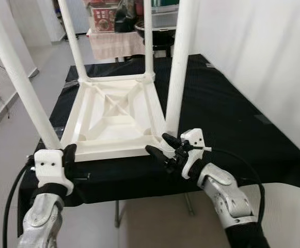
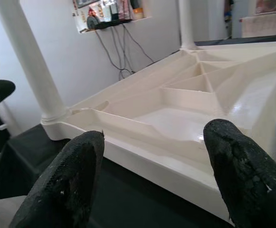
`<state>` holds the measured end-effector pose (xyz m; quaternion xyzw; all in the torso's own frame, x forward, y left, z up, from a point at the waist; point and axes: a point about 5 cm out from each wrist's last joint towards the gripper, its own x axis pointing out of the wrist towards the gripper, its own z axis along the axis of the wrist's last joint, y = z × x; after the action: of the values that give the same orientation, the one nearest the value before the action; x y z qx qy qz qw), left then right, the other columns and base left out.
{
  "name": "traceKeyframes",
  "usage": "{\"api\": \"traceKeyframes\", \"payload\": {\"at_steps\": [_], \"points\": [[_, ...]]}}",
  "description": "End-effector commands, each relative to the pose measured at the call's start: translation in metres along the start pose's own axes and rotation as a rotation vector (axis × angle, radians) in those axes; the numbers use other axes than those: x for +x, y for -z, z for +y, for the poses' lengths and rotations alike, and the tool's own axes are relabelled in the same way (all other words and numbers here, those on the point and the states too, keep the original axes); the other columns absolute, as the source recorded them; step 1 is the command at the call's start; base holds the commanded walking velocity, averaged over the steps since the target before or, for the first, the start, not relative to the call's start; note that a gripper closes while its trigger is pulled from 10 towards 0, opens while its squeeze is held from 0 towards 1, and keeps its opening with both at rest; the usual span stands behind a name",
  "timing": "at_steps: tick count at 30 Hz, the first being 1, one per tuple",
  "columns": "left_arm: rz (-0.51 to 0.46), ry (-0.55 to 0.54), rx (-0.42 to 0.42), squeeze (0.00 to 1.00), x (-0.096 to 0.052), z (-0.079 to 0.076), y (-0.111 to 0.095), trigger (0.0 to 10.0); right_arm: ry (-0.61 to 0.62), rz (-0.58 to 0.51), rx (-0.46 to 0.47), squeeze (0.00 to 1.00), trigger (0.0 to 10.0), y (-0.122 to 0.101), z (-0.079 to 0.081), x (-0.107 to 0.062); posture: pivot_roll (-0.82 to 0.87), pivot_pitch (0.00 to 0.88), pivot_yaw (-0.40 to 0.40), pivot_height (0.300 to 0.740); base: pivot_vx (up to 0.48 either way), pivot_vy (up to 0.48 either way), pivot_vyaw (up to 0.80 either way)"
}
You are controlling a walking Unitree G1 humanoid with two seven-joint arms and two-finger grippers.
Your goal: Building children table
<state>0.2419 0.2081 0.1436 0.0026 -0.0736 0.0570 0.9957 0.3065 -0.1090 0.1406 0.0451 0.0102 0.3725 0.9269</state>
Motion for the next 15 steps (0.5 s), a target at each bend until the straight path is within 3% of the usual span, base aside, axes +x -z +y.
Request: {"api": "traceKeyframes", "payload": {"at_steps": [1,15], "points": [[0.015,-0.020,0.015,0.00,-0.0017,0.0061,0.0037,10.0,-0.004,-0.013,0.000,0.00,10.0,-0.0016,0.0005,0.0018,-0.05,0.000,0.059,0.740,0.000,0.000,0.00],[0.015,-0.020,0.020,0.00,-0.0009,0.0066,0.0027,10.0,-0.012,-0.022,0.005,0.00,10.0,-0.0037,0.0008,0.0026,-0.05,0.000,0.062,0.740,0.000,0.000,0.00]]}}
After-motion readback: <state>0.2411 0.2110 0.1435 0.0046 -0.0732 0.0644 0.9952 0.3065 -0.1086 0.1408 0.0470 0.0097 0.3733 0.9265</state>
